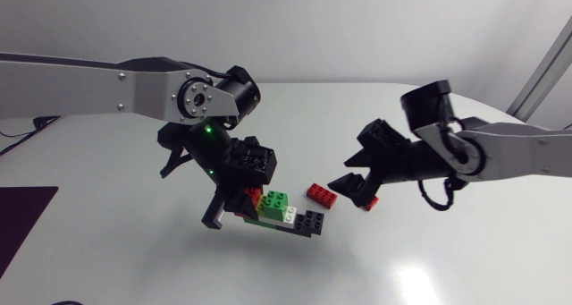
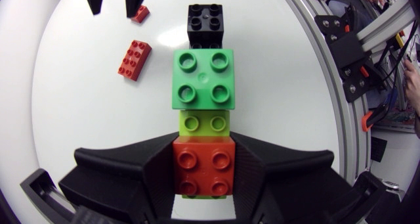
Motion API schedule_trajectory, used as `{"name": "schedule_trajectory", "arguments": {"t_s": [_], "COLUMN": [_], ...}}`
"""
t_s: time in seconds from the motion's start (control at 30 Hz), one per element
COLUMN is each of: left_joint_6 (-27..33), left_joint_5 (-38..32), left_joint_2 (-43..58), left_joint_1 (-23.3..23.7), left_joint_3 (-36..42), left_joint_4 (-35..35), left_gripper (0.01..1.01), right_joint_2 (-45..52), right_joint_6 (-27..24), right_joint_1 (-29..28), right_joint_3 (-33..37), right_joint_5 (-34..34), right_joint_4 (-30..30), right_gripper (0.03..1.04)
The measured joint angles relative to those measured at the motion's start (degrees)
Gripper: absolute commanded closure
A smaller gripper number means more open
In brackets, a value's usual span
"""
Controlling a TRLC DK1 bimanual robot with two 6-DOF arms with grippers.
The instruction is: Separate the duplo bricks
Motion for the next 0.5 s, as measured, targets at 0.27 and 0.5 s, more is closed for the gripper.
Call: {"name": "schedule_trajectory", "arguments": {"t_s": [0.27, 0.5], "left_joint_6": [2.56, 3.67], "left_joint_5": [0.15, 0.17], "left_joint_2": [0.0, 0.0], "left_joint_1": [2.21, 2.45], "left_joint_3": [7.45, 15.32], "left_joint_4": [-9.51, -14.23], "left_gripper": [0.885, 0.885], "right_joint_2": [-16.59, -21.68], "right_joint_6": [-1.09, -0.57], "right_joint_1": [-0.31, 9.77], "right_joint_3": [4.0, 5.81], "right_joint_5": [-6.01, -3.93], "right_joint_4": [-16.13, -18.88], "right_gripper": [0.1, 0.1]}}
